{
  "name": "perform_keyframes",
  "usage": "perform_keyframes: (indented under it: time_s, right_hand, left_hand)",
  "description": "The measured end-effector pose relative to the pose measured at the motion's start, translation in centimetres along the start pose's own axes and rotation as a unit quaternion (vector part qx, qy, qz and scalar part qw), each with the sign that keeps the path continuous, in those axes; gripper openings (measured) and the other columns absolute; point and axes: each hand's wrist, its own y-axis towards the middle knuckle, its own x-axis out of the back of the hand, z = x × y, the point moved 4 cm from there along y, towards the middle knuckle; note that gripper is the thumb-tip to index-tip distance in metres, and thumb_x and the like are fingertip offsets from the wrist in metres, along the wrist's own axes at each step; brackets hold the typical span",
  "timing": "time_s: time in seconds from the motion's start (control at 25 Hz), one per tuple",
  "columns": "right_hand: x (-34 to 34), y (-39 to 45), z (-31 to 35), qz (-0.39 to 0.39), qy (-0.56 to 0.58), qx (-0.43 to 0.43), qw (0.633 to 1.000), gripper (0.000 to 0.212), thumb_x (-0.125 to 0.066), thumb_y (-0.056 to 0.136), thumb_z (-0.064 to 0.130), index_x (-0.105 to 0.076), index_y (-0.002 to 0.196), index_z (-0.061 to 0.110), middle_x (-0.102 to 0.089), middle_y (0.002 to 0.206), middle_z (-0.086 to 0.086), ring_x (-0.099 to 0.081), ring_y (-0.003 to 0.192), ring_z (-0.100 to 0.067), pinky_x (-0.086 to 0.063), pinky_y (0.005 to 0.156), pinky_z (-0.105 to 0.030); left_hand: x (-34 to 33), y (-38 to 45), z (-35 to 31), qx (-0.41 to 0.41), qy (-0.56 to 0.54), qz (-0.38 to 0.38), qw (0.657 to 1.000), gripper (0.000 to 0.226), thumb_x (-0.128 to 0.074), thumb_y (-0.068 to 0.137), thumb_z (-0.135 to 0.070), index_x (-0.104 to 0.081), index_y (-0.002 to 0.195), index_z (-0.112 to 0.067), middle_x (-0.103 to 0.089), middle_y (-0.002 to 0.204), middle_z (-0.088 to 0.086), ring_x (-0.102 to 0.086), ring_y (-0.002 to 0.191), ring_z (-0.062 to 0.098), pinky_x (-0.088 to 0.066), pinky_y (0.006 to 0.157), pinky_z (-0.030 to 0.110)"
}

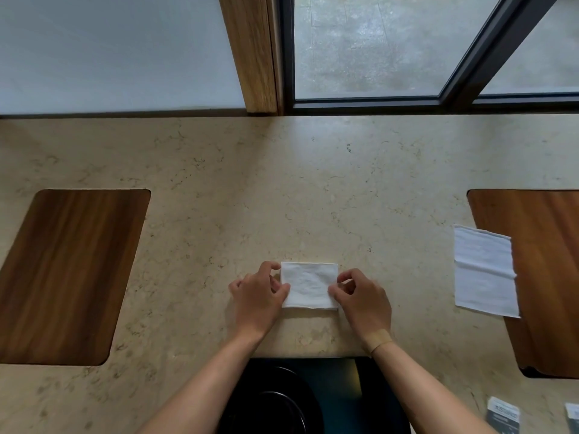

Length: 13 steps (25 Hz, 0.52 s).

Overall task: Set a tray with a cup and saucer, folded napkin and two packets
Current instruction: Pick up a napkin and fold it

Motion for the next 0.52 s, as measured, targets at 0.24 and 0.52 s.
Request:
perform_keyframes:
  time_s: [0.24, 0.52]
  right_hand:
    - [-0.1, 0.1, 0.0, -0.003, 0.015, -0.009, 1.0, 0.033, -0.074, 0.079, 0.035, -0.057, 0.105, 0.025, -0.063, 0.074, 0.011, -0.059, 0.067, -0.007, -0.052, 0.062, -0.028]
    - [1.8, -2.5, 1.0, -0.045, -0.054, 0.024, 0.997, 0.034, -0.058, 0.086, 0.049, -0.053, 0.115, 0.033, -0.059, 0.096, 0.012, -0.053, 0.093, -0.013, -0.045, 0.077, -0.034]
  left_hand:
    - [0.0, 0.0, 0.2, -0.013, 0.008, 0.018, 1.0, 0.035, -0.071, 0.08, -0.038, -0.056, 0.111, -0.031, -0.058, 0.067, -0.017, -0.059, 0.071, 0.003, -0.036, 0.089, 0.034]
    - [2.0, -0.1, -0.5, -0.092, -0.068, 0.012, 0.993, 0.03, -0.068, 0.08, -0.044, -0.057, 0.106, -0.036, -0.059, 0.082, -0.019, -0.057, 0.078, -0.003, -0.043, 0.089, 0.036]
